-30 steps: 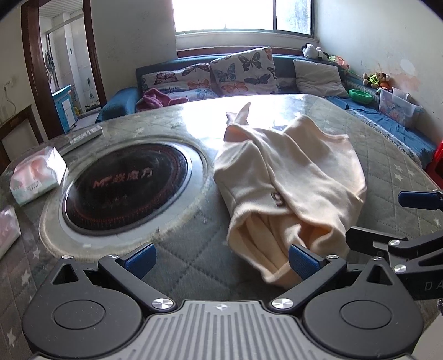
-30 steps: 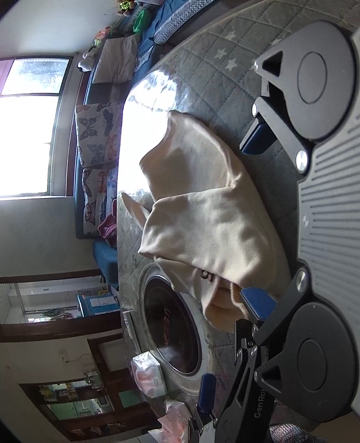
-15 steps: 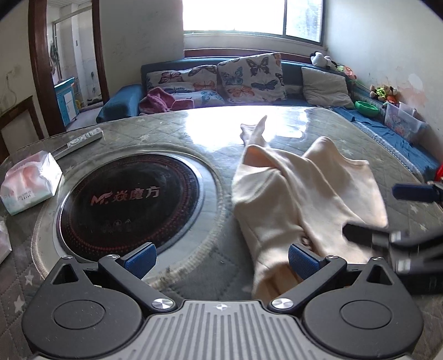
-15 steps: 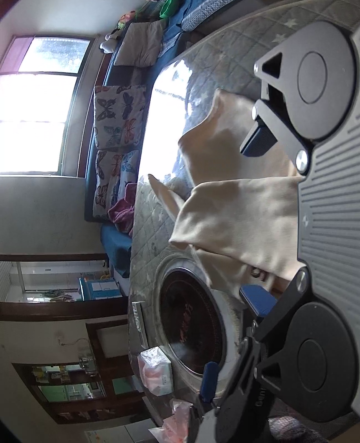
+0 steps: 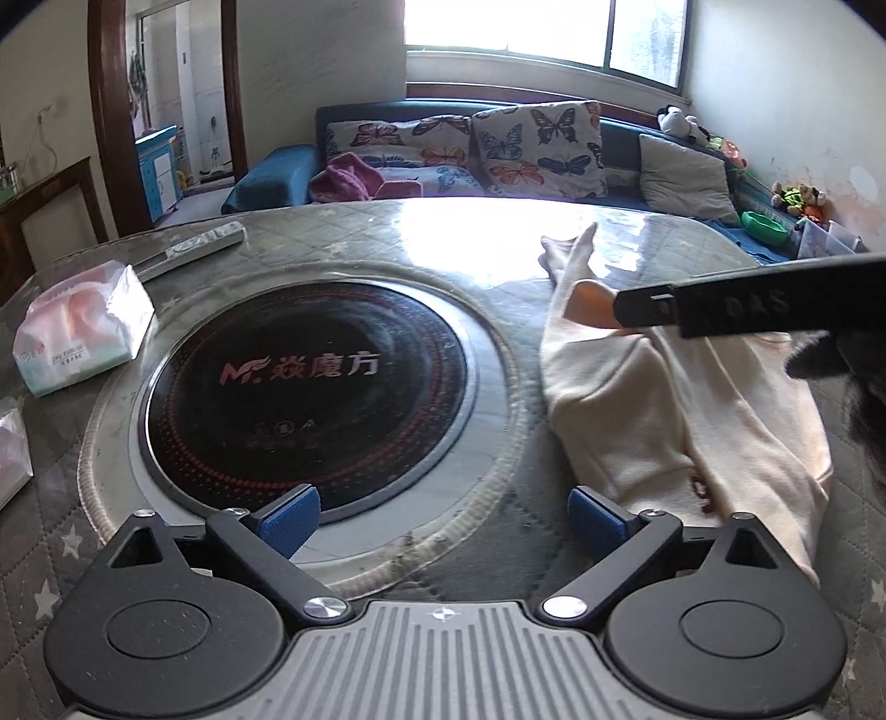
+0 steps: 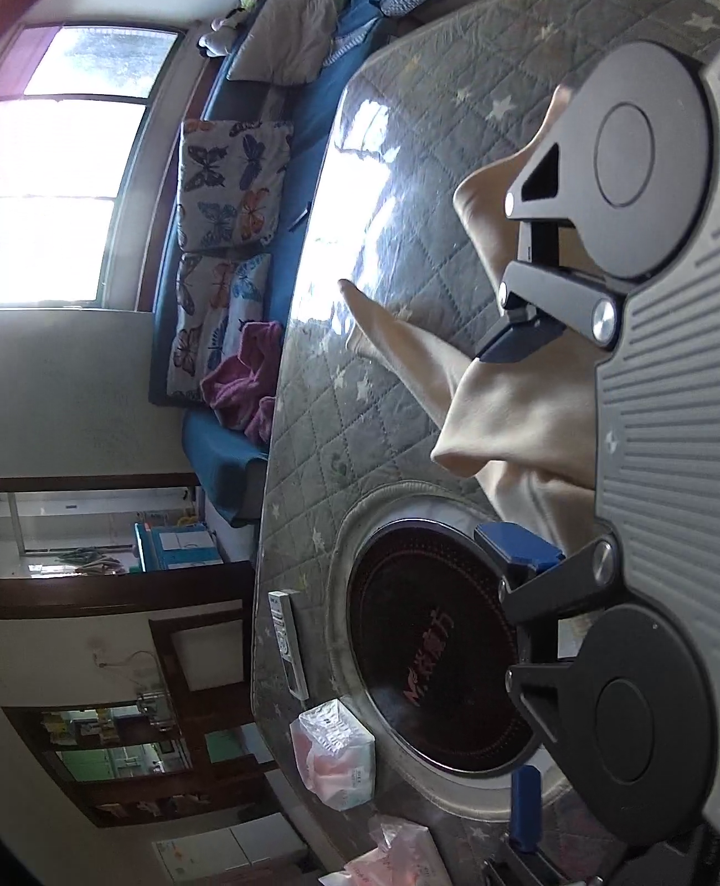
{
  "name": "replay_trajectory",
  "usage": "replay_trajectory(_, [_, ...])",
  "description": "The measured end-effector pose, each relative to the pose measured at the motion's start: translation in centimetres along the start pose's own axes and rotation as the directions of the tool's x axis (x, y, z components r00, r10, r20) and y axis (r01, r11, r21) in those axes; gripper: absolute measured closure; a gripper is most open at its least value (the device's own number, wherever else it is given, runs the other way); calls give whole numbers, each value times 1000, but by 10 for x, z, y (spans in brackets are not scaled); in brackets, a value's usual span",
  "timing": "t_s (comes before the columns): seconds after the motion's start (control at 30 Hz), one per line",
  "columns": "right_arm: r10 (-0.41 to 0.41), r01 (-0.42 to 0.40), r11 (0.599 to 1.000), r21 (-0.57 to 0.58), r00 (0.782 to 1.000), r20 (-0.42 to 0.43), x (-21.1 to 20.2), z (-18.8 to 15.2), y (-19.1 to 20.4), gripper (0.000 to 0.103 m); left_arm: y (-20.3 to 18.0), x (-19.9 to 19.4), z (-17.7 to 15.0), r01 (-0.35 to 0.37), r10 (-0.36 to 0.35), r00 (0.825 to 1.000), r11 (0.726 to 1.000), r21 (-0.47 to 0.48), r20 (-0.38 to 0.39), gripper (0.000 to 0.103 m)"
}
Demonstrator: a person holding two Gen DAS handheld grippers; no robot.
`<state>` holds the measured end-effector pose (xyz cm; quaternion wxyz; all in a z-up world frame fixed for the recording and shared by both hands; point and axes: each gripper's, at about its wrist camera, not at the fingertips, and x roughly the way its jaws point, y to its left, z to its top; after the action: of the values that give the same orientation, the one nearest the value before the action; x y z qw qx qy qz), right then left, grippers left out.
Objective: Fold clothes
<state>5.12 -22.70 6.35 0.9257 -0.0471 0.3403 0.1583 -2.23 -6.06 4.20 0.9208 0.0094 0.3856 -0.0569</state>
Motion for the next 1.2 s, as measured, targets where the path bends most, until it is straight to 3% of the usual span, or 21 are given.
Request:
replay_trajectory(0.2, [-11, 12, 1000, 28, 998, -59, 28, 3, -10, 73, 7, 6, 8, -3, 3, 1000, 1000, -6, 4, 10])
replay_trajectory(0.27, [-5, 7, 999, 39, 998, -61, 29, 0, -17, 87, 6, 9, 13, 0, 0, 1000, 1000, -2, 7, 11])
replay_trajectory(0.37, [-24, 25, 999, 41, 999, -21, 15, -4, -26, 99, 4, 16, 24, 13, -13, 1000, 1000, 1, 12, 14])
replay_trajectory(0.63, [-159, 152, 985, 81, 983, 95, -57, -25, -64, 100, -15, 40, 66, 83, -86, 995, 995, 52, 52, 30])
replay_trajectory(0.77, [-275, 260, 956, 138, 955, 111, -101, -53, -91, 100, -33, 60, 87, 124, -132, 989, 986, 109, 67, 34])
replay_trajectory(1.0, [-464, 452, 852, 263, 886, -22, -151, -129, -134, 100, -63, 102, 113, 200, -214, 975, 964, 176, 62, 32])
replay_trajectory(1.2, [-510, 525, 778, 345, 849, -139, -171, -183, -156, 100, -71, 142, 122, 230, -237, 971, 961, 155, 24, 33])
